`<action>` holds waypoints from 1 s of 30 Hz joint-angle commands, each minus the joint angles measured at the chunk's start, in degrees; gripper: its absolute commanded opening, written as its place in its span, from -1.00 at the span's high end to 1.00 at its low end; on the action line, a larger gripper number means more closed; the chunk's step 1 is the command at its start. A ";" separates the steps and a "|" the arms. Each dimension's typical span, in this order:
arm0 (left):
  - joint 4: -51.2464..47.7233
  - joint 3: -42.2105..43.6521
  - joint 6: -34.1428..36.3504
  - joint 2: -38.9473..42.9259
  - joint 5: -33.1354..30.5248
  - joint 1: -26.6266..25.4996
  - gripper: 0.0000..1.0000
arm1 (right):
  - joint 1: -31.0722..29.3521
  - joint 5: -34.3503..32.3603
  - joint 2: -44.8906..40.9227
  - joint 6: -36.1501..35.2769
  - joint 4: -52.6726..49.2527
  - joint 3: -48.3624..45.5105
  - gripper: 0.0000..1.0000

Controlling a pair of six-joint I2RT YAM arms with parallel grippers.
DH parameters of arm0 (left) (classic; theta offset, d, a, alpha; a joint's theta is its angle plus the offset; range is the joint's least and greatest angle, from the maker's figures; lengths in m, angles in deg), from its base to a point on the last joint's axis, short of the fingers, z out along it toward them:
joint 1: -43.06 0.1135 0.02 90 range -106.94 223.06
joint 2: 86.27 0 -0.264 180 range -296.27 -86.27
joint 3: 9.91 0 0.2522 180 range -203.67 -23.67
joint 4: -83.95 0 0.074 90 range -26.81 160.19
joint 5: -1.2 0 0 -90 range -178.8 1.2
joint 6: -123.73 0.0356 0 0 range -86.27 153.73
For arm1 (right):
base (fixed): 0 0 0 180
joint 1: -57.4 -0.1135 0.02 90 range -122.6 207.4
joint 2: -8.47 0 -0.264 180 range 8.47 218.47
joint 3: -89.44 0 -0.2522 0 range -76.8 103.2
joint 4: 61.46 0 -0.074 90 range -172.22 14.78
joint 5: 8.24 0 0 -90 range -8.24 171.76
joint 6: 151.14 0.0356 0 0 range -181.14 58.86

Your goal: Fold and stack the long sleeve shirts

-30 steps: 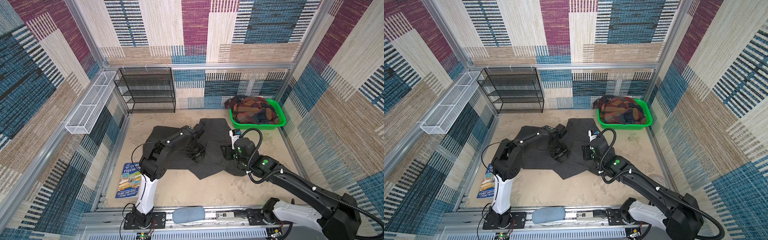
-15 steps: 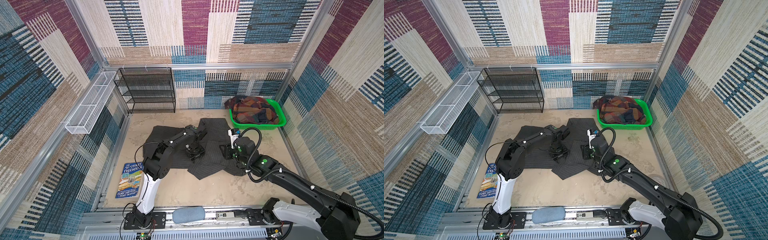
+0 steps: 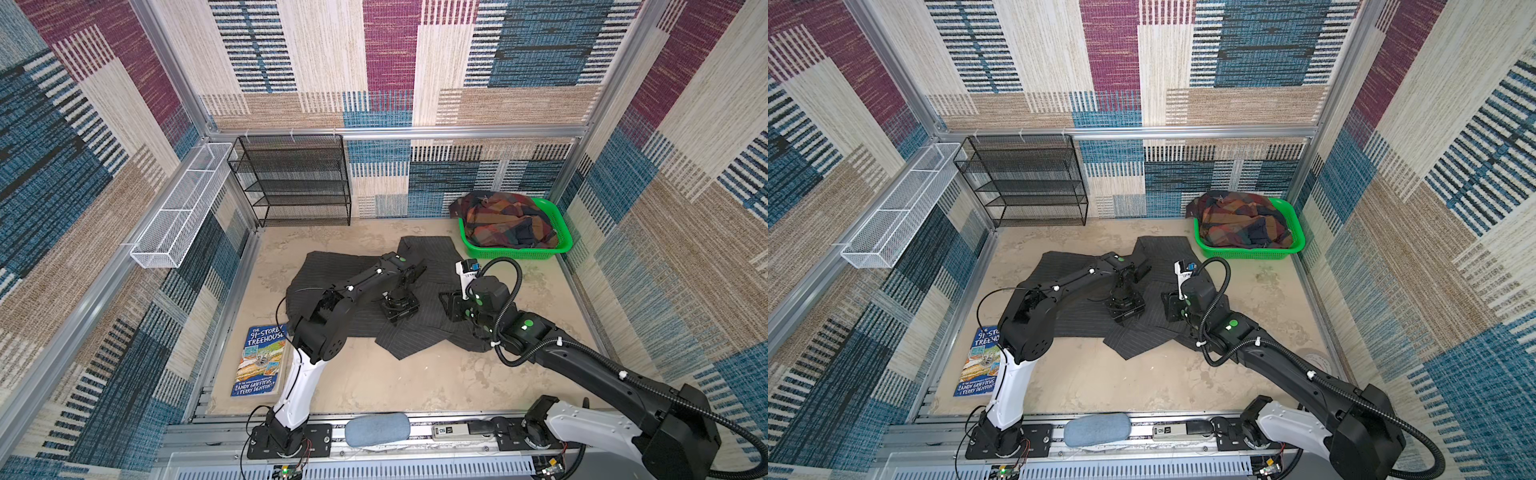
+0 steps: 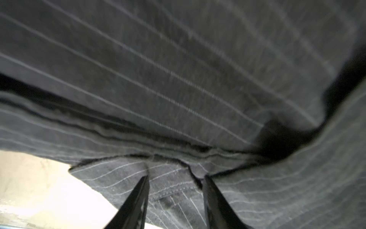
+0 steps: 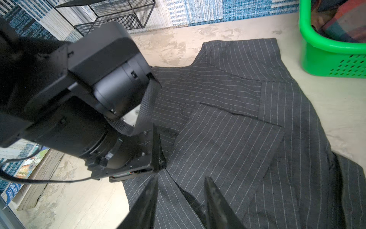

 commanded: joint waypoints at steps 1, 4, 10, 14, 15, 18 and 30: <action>-0.10 0.91 -0.95 -0.77 0.83 -0.36 0.04 | 0.11 -1.04 -0.86 0.51 1.24 -0.41 0.17; 0.33 -0.13 -0.84 -2.54 0.54 -0.52 0.04 | 0.12 -0.66 -1.34 0.60 1.21 -0.61 0.17; 0.30 0.03 -0.74 -3.29 -0.87 -0.76 0.50 | 0.12 -0.87 -1.71 0.52 1.04 -0.70 0.18; 0.20 0.62 -0.41 -0.70 -2.74 -0.93 1.00 | 0.13 -0.80 -0.73 0.34 1.63 -0.50 0.17; 0.25 0.84 -0.31 0.39 -3.52 -1.10 1.00 | 0.12 -0.73 -0.32 0.48 1.86 -0.48 0.18; -0.82 0.82 0.29 3.74 -5.70 -1.59 1.00 | 0.12 -0.85 1.10 0.52 2.58 -0.25 0.17; -11.02 -3.43 5.20 15.33 -21.00 -5.30 1.00 | 3.44 1.16 10.63 2.45 4.19 4.11 0.19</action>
